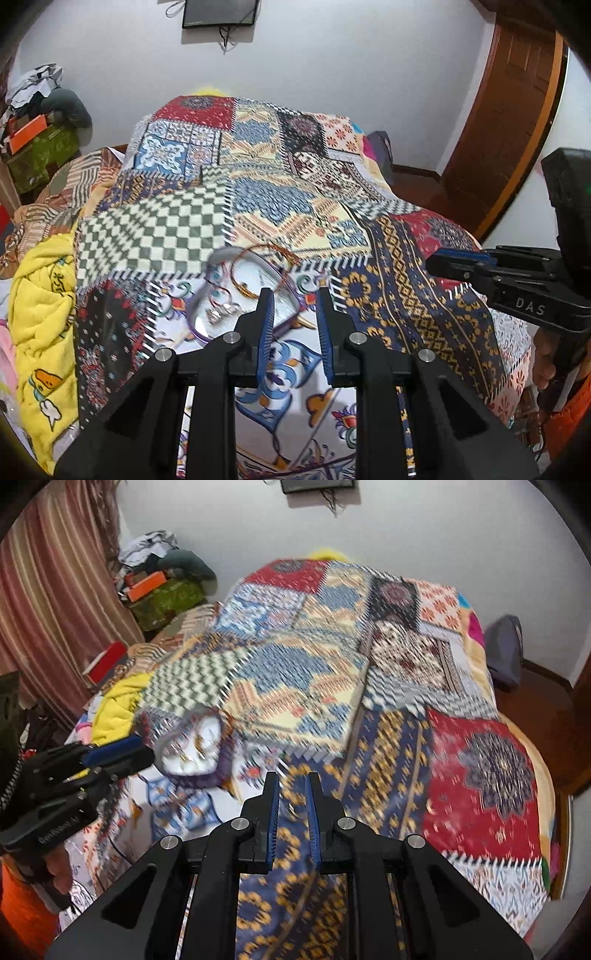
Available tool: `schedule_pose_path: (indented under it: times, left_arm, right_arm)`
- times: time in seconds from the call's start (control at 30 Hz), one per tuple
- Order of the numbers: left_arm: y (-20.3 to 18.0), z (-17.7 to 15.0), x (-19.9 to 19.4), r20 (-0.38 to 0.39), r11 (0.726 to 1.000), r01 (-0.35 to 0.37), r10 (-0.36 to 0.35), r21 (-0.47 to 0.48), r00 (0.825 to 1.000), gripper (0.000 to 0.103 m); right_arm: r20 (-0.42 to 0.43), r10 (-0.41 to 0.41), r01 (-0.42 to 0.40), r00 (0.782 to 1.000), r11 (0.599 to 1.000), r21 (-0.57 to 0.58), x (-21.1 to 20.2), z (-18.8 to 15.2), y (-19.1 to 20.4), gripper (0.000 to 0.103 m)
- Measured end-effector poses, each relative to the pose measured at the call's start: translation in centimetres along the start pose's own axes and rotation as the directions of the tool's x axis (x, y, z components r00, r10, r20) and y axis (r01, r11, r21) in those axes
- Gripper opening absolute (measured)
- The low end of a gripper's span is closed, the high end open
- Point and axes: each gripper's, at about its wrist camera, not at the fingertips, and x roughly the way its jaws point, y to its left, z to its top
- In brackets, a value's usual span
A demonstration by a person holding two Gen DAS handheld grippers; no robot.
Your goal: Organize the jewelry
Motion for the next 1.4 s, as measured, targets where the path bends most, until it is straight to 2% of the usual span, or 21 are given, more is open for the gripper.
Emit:
schedule_pose_path:
  times: [0.13,0.3,0.5,0.7,0.87,0.93,1.0,1.2,1.4]
  left_arm:
    - [-0.2,-1.2,1.4,-0.051,1.000,0.007,-0.008,-0.012,0.999,0.022]
    - [-0.4,-2.7,3.1,-0.102,1.000,0.013,-0.015,-0.022,0.995,0.022]
    - [-0.7,-3.6,5.0,-0.143,1.000,0.017,-0.020,-0.020,0.989,0.022]
    - [-1.1,-3.6,5.8,-0.146,1.000,-0.002,0.004,0.016,0.989,0.022]
    - [-0.8,-3.6,6.3,-0.152,1.000,0.001,0.000,0.004,0.988,0.022]
    - [-0.6,-3.8,6.5,-0.157,1.000,0.001,-0.002,-0.005,0.988,0.022]
    - [-0.6,-3.9,6.8,-0.163,1.000,0.001,-0.003,-0.009,0.987,0.022]
    - [-1.0,-4.2,6.9,-0.169,1.000,0.005,-0.005,-0.001,0.986,0.022]
    - [-1.9,-4.2,6.7,-0.172,1.000,0.016,-0.012,0.022,0.985,0.022]
  right_arm:
    - [-0.045,-0.007,0.007,0.999,1.000,0.011,0.6,-1.6,-1.0,0.014]
    - [-0.104,0.002,0.001,0.995,1.000,0.028,2.4,-3.4,-1.7,0.034]
    - [-0.139,0.005,-0.003,0.990,1.000,0.013,4.6,-3.6,-1.3,0.034]
    - [-0.164,0.013,-0.012,0.986,1.000,0.010,6.9,-2.7,-1.0,0.034]
    - [-0.190,0.028,-0.024,0.981,0.999,0.021,8.5,-2.3,-1.2,0.033]
    - [-0.186,0.026,-0.023,0.982,1.000,0.019,8.6,-2.2,-1.2,0.030]
    - [-0.182,0.034,-0.030,0.983,0.999,0.025,8.5,-2.2,-1.2,0.020]
    - [-0.169,0.045,-0.039,0.985,0.999,0.033,8.6,-2.0,-1.2,0.019]
    - [-0.118,0.070,-0.064,0.991,0.997,0.052,6.3,-2.1,-1.3,0.019]
